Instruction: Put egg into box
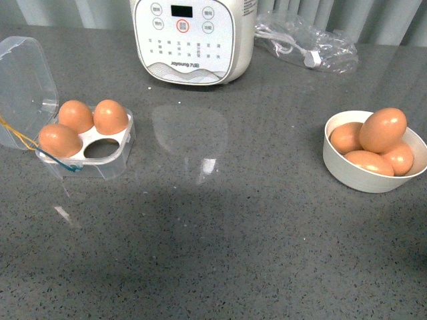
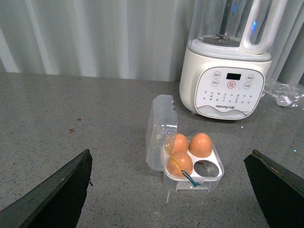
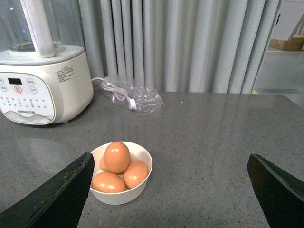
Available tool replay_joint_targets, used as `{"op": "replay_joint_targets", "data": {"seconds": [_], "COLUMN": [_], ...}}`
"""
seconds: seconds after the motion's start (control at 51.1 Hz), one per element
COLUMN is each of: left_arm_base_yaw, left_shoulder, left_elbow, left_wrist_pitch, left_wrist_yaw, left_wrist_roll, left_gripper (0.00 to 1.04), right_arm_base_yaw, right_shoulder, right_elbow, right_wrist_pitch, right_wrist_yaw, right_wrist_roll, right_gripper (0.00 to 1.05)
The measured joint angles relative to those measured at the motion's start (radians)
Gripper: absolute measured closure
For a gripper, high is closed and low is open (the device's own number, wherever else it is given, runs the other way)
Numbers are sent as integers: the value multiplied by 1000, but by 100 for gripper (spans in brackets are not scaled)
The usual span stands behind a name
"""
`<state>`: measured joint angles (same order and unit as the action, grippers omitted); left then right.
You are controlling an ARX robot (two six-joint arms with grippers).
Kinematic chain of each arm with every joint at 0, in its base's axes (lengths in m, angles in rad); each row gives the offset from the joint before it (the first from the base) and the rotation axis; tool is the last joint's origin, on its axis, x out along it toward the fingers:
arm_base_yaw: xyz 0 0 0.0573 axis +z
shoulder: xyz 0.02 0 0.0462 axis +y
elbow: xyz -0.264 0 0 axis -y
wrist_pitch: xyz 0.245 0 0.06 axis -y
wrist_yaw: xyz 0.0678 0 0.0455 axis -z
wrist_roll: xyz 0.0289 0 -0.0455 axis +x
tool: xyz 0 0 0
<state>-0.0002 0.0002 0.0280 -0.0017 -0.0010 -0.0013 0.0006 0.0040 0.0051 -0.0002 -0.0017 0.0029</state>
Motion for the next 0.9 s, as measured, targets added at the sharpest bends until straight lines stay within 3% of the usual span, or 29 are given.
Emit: {"op": "replay_joint_targets", "data": {"seconds": [0.901], "left_arm_base_yaw": [0], "left_shoulder": [0], "left_elbow": [0], "left_wrist_pitch": [0], "left_wrist_yaw": [0], "left_wrist_roll": [0], "left_gripper": [7], "right_arm_base_yaw": [0], "right_shoulder": [0], "right_elbow": [0], "right_wrist_pitch": [0], "right_wrist_yaw": [0], "right_wrist_roll": [0], "right_gripper": [7]}}
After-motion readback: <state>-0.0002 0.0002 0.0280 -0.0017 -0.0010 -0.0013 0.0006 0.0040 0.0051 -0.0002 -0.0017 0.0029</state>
